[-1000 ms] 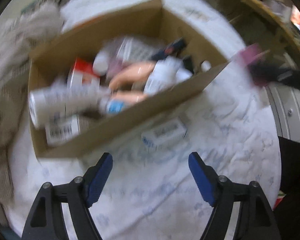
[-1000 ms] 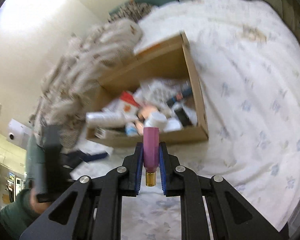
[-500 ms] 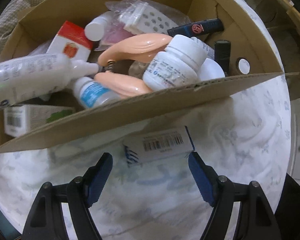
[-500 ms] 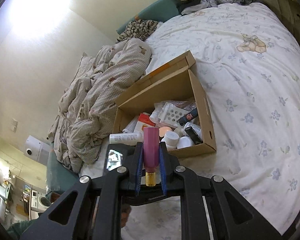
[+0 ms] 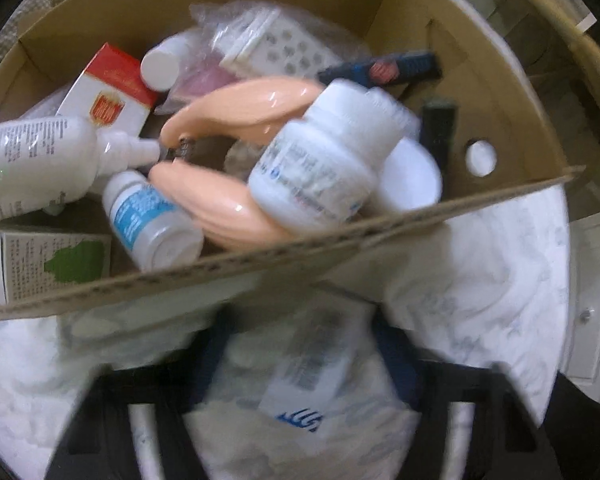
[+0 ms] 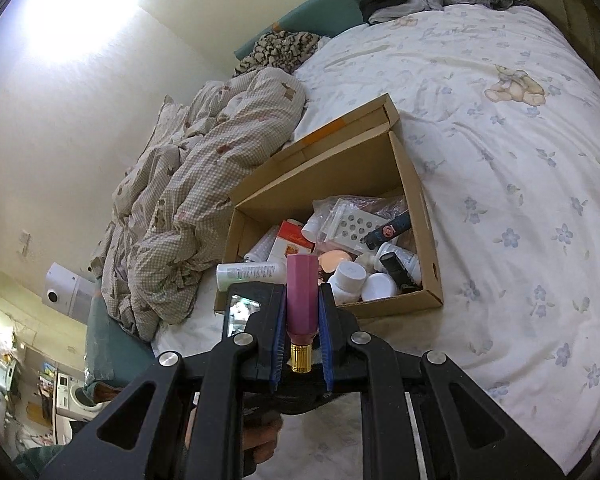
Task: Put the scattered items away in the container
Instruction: 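Grasp the pink gold-tipped tube with the right gripper while left grasps the barcode box, then lower the pink tube and barcode box into the box, open both grippers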
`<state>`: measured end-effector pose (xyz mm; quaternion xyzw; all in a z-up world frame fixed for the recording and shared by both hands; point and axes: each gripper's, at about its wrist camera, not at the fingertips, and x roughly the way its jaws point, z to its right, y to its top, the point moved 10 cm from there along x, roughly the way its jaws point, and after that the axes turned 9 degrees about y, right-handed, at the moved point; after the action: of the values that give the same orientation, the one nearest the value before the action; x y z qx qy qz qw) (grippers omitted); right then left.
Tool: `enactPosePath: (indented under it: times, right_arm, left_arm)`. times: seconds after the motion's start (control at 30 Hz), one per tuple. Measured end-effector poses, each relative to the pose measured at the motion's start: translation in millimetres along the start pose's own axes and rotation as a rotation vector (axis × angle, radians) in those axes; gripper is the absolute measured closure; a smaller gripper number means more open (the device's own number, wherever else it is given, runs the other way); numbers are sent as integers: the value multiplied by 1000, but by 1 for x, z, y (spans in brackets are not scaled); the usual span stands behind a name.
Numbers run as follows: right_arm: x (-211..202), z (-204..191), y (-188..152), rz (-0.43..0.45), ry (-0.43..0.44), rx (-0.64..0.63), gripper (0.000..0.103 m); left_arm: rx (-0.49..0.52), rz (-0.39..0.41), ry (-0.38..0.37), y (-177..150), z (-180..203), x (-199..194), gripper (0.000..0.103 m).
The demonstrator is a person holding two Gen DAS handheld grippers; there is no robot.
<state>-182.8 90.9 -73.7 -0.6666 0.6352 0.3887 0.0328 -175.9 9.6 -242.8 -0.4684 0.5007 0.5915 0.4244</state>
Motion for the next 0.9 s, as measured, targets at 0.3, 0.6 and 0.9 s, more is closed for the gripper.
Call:
enactPosePath:
  times: [0.3,0.6,0.9]
  right_arm:
    - [-7,1,7,18,10,2,87]
    - [-10,6,14,41,18,25,87]
    - [21,22,18,31,-12,39,87]
  left_arm:
    - [141,69,-73,-28,10,-48,76]
    - [130,224,-111,-3,-8,-126,76]
    - [-8,330,-115,54,-53,-153,76]
